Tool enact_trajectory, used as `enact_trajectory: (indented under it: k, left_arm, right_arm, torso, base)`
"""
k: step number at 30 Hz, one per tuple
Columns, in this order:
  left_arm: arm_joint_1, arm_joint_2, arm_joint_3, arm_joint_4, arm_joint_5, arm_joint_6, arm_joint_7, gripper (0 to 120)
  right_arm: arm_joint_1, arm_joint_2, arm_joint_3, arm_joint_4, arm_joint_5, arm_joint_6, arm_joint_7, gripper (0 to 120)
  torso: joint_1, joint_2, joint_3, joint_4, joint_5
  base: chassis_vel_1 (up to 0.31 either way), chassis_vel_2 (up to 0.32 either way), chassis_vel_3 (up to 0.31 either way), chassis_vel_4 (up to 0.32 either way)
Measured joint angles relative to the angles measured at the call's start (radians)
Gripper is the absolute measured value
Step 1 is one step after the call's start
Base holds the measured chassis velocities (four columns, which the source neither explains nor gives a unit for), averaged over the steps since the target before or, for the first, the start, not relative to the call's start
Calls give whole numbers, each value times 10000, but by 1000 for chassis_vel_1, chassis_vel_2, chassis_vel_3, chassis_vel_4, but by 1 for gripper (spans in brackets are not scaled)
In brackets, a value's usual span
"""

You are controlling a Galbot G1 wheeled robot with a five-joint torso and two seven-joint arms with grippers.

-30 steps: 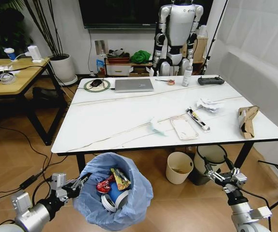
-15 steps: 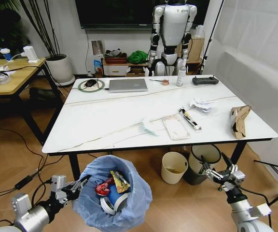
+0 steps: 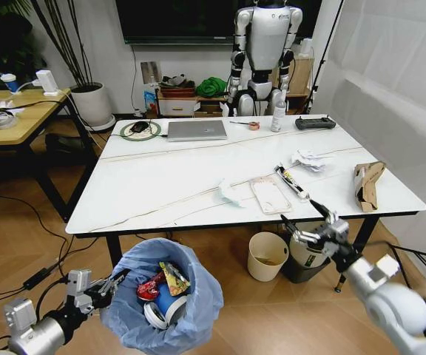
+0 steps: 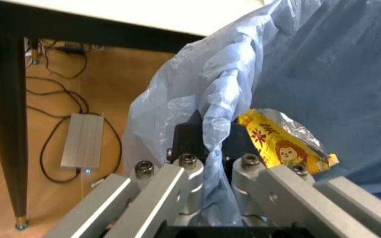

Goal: Pick up the trash bin and place the trash from the table into it.

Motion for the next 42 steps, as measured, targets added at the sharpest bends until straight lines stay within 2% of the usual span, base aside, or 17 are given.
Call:
enact_trajectory:
  k: [1, 2, 4, 6, 14, 18, 22, 24, 28, 38, 42]
  left_arm:
    - [37, -25, -3, -13, 30, 0, 0, 0]
    - [146, -123, -20, -73, 122, 1, -3, 0]
    - [224, -242, -39, -142, 182, 1, -9, 0]
    - [258, -288, -57, -171, 217, 1, -12, 0]
    - [352, -302, -101, -222, 263, 1, -17, 0]
    - [388, -252, -134, -265, 286, 1, -22, 0]
    - [360, -214, -132, -265, 297, 13, -54, 0]
    - [298, -153, -87, -266, 300, 33, -91, 0]
    - [186, -72, -58, -227, 244, 67, -137, 0]
    - [53, -65, -20, -171, 134, 93, -180, 0]
    - [39, -81, -20, -168, 116, 96, -187, 0]
  right_arm:
    - [378, -84, -244, -78, 123, -157, -17, 100]
    - [1365, -245, -973, -252, 526, -621, -32, 100]
    - [2434, -301, -2008, -511, 1054, -1130, 14, 100]
    - [3059, -265, -2653, -709, 1297, -1347, 47, 100]
    - [4213, -74, -3827, -1162, 1655, -1694, 147, 100]
    - [5448, 193, -5143, -1679, 1700, -2010, 557, 100]
    - [5901, 293, -5716, -1996, 1586, -2182, 685, 100]
    - [6367, 496, -6349, -2662, 1267, -2440, 859, 100]
    - [6609, 681, -6688, -3548, 839, -2602, 868, 100]
    - [7037, 1098, -7057, -4380, 776, -2580, 742, 100]
    - [7169, 1265, -7118, -4542, 848, -2556, 727, 88]
  torso:
    - [0, 0, 0, 2, -1]
    - [0, 0, 0, 7, -3]
    - [0, 0, 0, 6, -2]
    - [0, 0, 0, 7, -3]
    - [1, 0, 1, 4, -4]
    - [1, 0, 0, 6, -5]
    - [0, -1, 0, 6, -4]
    - [1, 0, 0, 4, -5]
    - [0, 0, 0, 1, -5]
    - [0, 0, -1, 2, -4]
    - [0, 1, -1, 4, -4]
  base:
    - [0, 0, 0, 0]
    - [0, 0, 0, 0]
    - [0, 0, 0, 0]
    - [0, 0, 0, 0]
    - [0, 0, 0, 0]
    - [0, 0, 0, 0]
    - [0, 0, 0, 0]
    - [0, 0, 0, 0]
    - [0, 0, 0, 0]
    - [0, 0, 0, 0]
    - [0, 0, 0, 0]
